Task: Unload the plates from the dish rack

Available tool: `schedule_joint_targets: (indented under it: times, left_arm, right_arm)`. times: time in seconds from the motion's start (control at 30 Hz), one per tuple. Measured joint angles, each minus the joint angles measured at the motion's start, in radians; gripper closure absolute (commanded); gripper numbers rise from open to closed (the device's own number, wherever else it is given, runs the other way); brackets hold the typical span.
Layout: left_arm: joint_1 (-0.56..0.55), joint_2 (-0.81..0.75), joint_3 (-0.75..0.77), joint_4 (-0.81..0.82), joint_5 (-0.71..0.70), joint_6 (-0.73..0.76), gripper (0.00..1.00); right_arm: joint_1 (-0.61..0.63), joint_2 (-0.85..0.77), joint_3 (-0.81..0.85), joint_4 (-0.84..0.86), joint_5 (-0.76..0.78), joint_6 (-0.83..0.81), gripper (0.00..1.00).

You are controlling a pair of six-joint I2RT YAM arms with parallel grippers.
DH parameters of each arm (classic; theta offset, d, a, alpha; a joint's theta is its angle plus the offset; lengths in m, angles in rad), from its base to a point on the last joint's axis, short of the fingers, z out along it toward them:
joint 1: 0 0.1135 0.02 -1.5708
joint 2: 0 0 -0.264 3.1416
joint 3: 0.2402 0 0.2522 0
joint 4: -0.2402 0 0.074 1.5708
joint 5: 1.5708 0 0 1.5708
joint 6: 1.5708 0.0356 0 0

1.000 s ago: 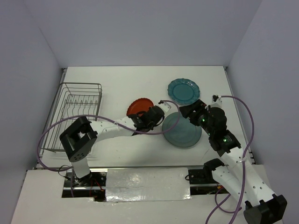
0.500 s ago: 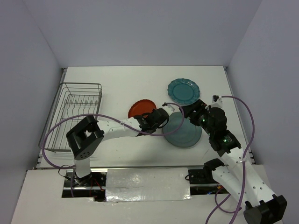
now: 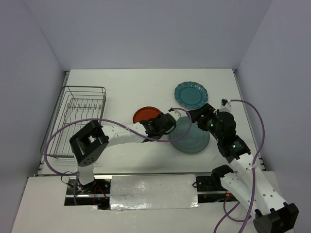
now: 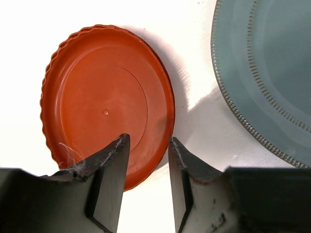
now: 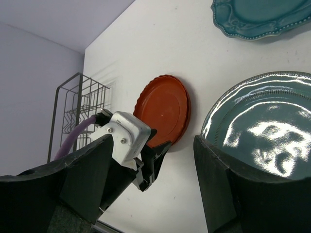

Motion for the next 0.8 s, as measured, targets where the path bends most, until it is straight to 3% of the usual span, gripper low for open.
schedule_joint_targets:
  times: [0.17, 0.27, 0.37, 0.4, 0.43, 0.57, 0.63, 0.67, 0.77, 0.8]
  left_arm:
    - [0.0, 0.0, 0.032, -0.047, 0.0, 0.0, 0.49]
    - [0.0, -0.001, 0.079, -0.066, 0.0, -0.002, 0.57]
    - [0.0, -0.02, 0.072, -0.048, 0.008, -0.014, 0.77]
    - [0.001, -0.034, 0.056, -0.042, 0.015, -0.025, 0.92]
    - [0.004, -0.047, 0.041, -0.04, 0.027, -0.036, 0.97]
    - [0.038, -0.138, 0.0, -0.076, 0.129, -0.056, 1.0]
    - [0.058, -0.216, -0.002, -0.083, 0.174, -0.057, 0.89]
    - [0.069, -0.266, -0.003, -0.083, 0.191, -0.056, 0.74]
    - [0.081, -0.434, 0.0, -0.074, 0.211, -0.054, 0.56]
    - [0.08, -0.484, 0.008, -0.072, 0.209, -0.054, 0.43]
  right_arm:
    - [0.0, 0.0, 0.0, 0.0, 0.0, 0.0, 0.26]
    - [0.0, 0.001, 0.0, 0.0, 0.0, 0.0, 0.26]
    - [0.0, 0.001, 0.0, 0.0, 0.0, 0.0, 0.26]
    - [0.0, 0.001, 0.0, 0.0, 0.0, 0.0, 0.26]
    - [0.0, 0.001, 0.0, 0.0, 0.0, 0.0, 0.26]
    - [0.0, 0.002, 0.0, 0.0, -0.001, 0.0, 0.21]
    - [0.0, 0.008, 0.0, 0.002, -0.013, 0.0, 0.19]
    - [0.0, 0.014, 0.0, 0.003, -0.023, 0.0, 0.17]
    - [0.0, 0.043, 0.002, 0.005, -0.054, 0.0, 0.09]
    - [0.0, 0.053, 0.002, 0.005, -0.072, 0.0, 0.07]
